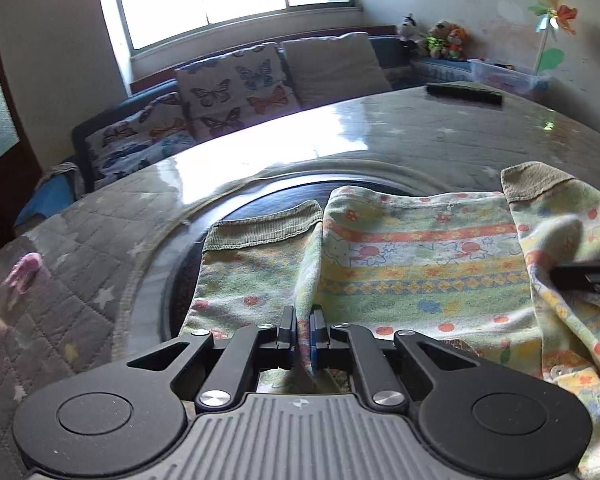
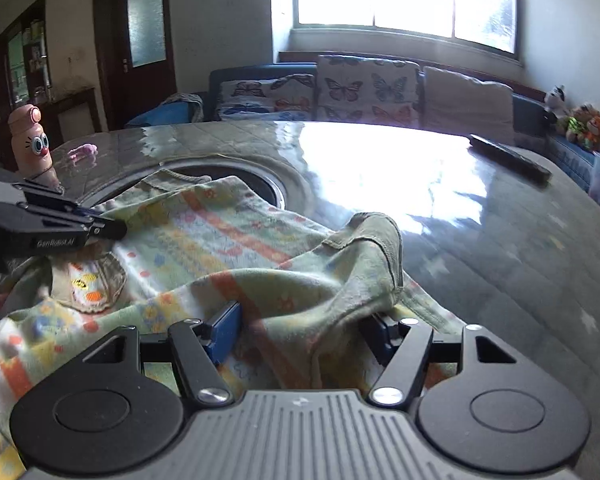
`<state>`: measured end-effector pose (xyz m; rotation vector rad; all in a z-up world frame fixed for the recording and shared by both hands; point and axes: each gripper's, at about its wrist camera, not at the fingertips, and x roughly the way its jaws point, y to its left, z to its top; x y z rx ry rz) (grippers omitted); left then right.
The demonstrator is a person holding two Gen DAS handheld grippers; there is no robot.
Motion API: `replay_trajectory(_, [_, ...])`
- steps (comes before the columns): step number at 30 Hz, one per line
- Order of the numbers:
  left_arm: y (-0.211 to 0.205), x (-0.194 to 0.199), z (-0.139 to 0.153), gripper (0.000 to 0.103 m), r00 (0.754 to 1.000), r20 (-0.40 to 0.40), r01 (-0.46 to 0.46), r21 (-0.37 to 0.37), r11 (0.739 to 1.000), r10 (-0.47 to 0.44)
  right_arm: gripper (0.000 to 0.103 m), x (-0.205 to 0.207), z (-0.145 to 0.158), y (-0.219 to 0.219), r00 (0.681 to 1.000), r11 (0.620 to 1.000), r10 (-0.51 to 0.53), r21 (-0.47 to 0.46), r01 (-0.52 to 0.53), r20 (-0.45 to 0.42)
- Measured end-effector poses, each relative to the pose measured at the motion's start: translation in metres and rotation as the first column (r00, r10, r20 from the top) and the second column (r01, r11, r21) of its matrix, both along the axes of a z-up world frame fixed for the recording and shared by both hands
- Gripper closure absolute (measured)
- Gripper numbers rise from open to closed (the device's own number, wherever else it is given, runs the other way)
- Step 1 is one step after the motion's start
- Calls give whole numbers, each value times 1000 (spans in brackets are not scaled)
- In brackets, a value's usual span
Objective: Fold clothes
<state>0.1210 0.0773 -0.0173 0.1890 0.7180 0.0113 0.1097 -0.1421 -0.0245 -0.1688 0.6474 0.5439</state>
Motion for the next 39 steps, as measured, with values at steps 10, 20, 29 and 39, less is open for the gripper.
replay_trajectory(10, [58,22,-2,97,972,23,-235,-21,972,235,39,72,-4,81,986,986,167,-28,-167,2])
replay_trajectory(20, [72,22,-1,96,961,36,-274,-14,962,275,64,100,12,97,983,984,180,21,-179,-25])
replay_trajectory(29, [68,20,2,70,964,30,-264,-14,965,264,99,79,43,45,995,990,95,109,-93,-8])
replay_trajectory(39, [12,-20,43,34,983,158,-108,54,993,99,100,7,79,-51,998,972,26,233,-39,58])
